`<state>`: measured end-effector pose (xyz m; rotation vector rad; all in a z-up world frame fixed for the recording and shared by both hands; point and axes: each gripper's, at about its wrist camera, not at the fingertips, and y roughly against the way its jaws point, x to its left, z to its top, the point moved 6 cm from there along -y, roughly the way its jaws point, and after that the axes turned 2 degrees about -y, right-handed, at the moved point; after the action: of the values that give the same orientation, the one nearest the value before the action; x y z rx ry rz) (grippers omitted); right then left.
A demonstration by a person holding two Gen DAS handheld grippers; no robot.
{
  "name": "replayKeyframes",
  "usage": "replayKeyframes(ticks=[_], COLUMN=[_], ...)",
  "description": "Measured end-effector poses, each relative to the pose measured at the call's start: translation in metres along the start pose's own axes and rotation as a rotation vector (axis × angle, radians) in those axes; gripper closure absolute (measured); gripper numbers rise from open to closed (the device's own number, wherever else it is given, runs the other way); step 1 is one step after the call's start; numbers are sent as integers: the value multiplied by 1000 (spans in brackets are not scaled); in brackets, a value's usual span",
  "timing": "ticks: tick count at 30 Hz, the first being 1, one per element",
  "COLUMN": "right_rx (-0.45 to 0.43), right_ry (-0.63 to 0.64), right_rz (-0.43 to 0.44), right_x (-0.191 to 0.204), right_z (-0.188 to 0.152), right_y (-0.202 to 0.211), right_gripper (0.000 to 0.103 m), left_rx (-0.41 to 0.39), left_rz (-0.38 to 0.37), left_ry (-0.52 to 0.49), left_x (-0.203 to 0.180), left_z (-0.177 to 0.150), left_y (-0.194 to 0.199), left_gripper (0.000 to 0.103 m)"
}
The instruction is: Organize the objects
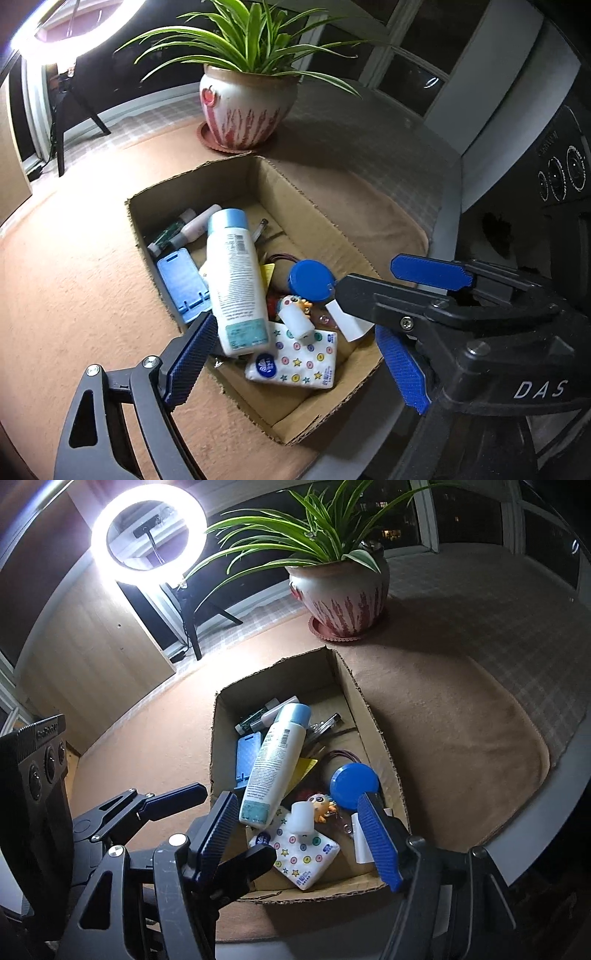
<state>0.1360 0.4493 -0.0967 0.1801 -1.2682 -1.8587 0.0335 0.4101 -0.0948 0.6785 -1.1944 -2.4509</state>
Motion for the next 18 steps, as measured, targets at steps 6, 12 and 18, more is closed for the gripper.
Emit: replayKeyframes(ticks=[6,12,18], right_rx=[-7,-7,-4], right_ry=[8,29,77], right_rz=[6,33,78], right_x=[10,29,62], right_z=[-2,-7,-9], right_y=[4,3,1], right_gripper=[39,39,39], left_rx=[-19,-32,-75], left_rz=[28,97,150], left_ry=[20,45,111], left_x=[11,34,68], left_z=[-6,-19,-34], left_y=[16,39,77], left_gripper=[13,13,13])
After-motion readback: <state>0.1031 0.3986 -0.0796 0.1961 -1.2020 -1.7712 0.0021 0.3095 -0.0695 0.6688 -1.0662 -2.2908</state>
